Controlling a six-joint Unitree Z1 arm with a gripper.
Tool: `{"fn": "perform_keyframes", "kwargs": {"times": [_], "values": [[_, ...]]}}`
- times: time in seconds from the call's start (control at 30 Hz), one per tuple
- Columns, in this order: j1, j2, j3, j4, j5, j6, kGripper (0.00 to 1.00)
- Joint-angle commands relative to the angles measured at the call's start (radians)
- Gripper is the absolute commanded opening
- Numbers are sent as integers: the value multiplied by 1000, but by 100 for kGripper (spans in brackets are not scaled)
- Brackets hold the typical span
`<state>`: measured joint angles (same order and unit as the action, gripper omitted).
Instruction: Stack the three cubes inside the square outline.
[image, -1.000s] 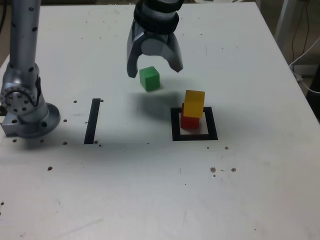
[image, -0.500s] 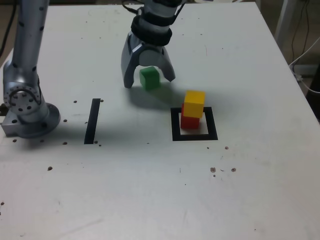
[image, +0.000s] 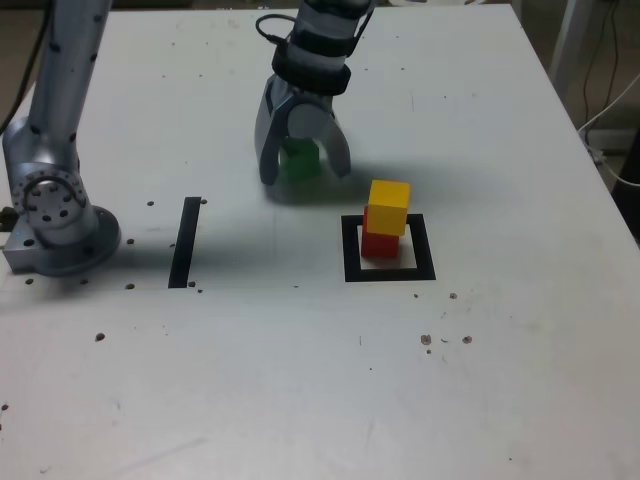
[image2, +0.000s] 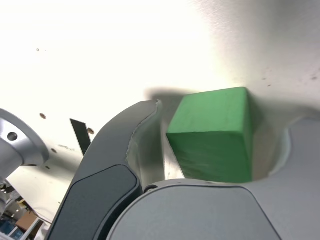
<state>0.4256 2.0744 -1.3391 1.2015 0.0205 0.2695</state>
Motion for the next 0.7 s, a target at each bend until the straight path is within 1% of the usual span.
{"fn": "perform_keyframes", "kwargs": {"times": [0.0,0.13,0.67], "values": [[1,2,2,-7,-1,3,34],[1,2,3,-14,-1,6,28],[0,-31,8,-9,-1,7,28]]}}
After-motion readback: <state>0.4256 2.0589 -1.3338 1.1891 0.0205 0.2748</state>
